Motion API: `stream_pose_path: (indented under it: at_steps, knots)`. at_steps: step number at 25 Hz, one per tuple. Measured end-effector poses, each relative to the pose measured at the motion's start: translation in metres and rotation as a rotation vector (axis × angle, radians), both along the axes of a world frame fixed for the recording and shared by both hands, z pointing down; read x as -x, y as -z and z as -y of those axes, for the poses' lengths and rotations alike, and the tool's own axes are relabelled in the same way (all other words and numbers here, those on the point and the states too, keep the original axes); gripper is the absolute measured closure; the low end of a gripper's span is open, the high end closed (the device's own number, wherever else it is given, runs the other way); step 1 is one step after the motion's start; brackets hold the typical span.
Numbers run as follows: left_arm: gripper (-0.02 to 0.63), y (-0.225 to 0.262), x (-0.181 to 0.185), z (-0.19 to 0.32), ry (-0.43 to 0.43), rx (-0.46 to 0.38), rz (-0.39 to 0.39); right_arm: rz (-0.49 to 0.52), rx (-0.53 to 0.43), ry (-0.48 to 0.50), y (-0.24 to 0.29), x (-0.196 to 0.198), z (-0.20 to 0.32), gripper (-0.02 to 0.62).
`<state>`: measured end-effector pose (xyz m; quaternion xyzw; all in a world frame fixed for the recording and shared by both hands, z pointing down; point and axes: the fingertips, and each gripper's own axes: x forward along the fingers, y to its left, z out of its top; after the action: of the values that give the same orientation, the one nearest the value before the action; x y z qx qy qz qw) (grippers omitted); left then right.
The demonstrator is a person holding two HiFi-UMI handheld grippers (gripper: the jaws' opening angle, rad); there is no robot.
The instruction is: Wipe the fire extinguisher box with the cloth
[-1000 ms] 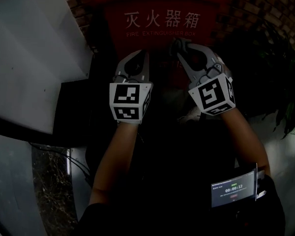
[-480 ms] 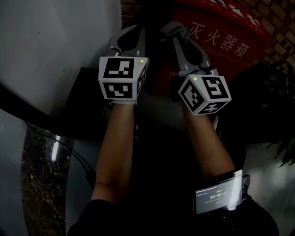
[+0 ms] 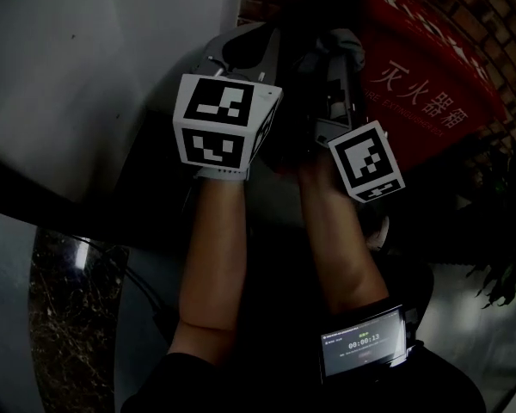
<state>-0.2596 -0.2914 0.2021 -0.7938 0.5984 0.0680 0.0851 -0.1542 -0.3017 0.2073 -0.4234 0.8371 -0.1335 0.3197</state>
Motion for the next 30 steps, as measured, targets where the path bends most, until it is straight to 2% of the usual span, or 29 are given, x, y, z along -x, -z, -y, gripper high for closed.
stream_pose_path:
  at_steps: [1, 3, 8, 11, 16, 20, 30]
  knots:
    - [0.606, 0.007, 0.004, -0.004, -0.010, -0.006, -0.027, 0.064, 0.020, 0.001, 0.000, 0.002, 0.003, 0.549]
    - [0.606, 0.019, 0.012, -0.012, -0.015, -0.024, -0.032, 0.172, 0.055, 0.006, 0.002, 0.008, 0.008, 0.549]
    - [0.606, 0.042, 0.035, -0.021, 0.020, -0.054, 0.036, 0.418, 0.131, 0.006, 0.004, 0.008, 0.030, 0.551]
    - [0.606, 0.052, 0.044, -0.015, 0.033, -0.058, 0.119, 0.567, 0.187, 0.008, 0.000, 0.005, 0.046, 0.552]
    - [0.606, 0.059, 0.032, -0.013, -0.060, -0.031, 0.135, 0.665, 0.214, -0.019, -0.002, 0.012, 0.066, 0.554]
    - [0.606, 0.041, 0.029, 0.001, -0.051, 0.014, 0.202, 0.717, 0.226, -0.070, -0.012, 0.004, 0.078, 0.555]
    - [0.606, 0.011, 0.012, 0.019, -0.064, 0.059, 0.246, 0.808, 0.306, -0.125, -0.046, -0.010, 0.098, 0.557]
